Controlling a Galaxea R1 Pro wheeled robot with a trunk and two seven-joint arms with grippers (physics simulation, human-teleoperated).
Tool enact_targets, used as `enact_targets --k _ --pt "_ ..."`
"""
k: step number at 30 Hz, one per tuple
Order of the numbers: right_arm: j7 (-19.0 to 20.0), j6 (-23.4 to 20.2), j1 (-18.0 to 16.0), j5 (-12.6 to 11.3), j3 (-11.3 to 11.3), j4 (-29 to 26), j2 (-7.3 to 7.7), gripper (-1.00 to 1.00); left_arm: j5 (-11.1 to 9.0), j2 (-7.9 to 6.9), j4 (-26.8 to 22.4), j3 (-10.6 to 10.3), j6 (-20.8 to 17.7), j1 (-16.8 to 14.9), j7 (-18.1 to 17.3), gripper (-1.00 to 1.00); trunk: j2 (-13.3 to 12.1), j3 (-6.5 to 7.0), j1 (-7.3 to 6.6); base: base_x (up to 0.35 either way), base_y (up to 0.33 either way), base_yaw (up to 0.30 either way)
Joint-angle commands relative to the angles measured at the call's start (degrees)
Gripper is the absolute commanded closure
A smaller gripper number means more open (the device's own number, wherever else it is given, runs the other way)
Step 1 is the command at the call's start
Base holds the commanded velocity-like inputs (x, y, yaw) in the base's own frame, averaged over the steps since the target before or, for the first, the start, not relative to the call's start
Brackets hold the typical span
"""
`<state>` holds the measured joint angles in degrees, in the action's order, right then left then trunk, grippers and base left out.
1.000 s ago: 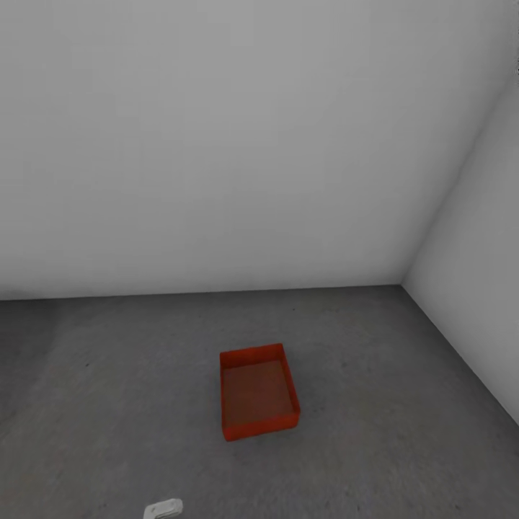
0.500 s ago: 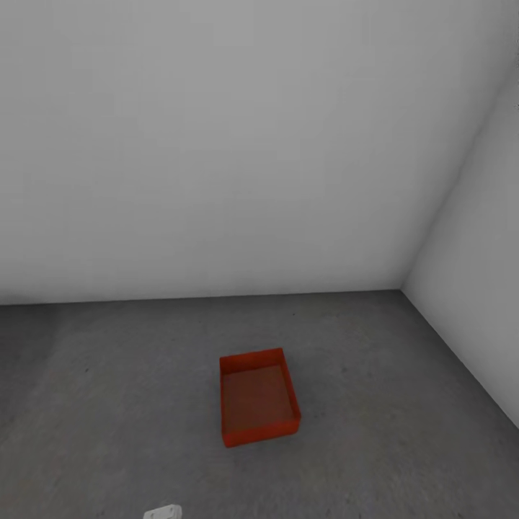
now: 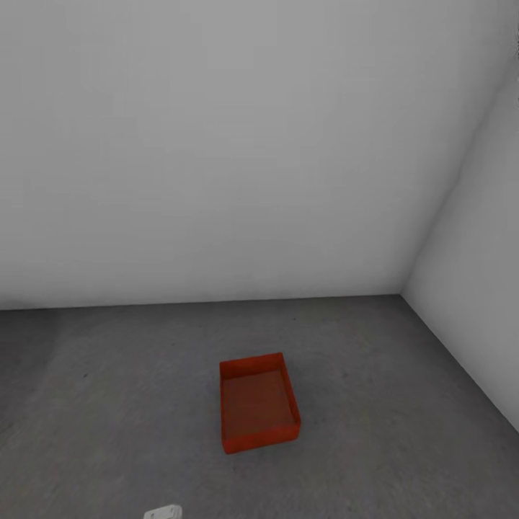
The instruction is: Move the two storage containers from the living room to the garage. In the garage, place one container on the floor and stack the other container on top of it (either order is fine).
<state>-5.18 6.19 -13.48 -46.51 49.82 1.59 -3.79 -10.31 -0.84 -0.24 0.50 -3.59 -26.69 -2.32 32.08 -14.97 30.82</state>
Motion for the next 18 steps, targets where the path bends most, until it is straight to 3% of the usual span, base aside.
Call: enact_targets --k 1,8,13,18 --pt "-0.02 0.24 -0.05 -0.43 0.46 0.17 -0.07 -1.0 -0.52 0.02 -0.03 0.02 -0.31 -0.03 -0.23 -1.0 0.07 0.01 0.02 0.0 0.0 0.0" --pt "-0.01 0.23 -0.05 -0.43 0.46 0.17 -0.08 -1.0 -0.41 0.36 0.01 0.02 -0.32 0.65 -0.23 -1.0 0.07 0.64 0.02 0.0 0.0 0.0" --pt "-0.01 0.23 -0.05 -0.43 0.46 0.17 -0.08 -1.0 1.5 1.0 -0.01 0.02 -0.28 1.55 -0.23 -1.0 0.07 1.09 0.02 0.0 0.0 0.0" --pt "0.0 0.23 -0.05 -0.43 0.46 0.17 -0.12 -1.0 2.0 1.17 -0.02 0.02 -0.25 1.63 -0.23 -1.0 0.07 1.53 0.02 0.0 0.0 0.0"
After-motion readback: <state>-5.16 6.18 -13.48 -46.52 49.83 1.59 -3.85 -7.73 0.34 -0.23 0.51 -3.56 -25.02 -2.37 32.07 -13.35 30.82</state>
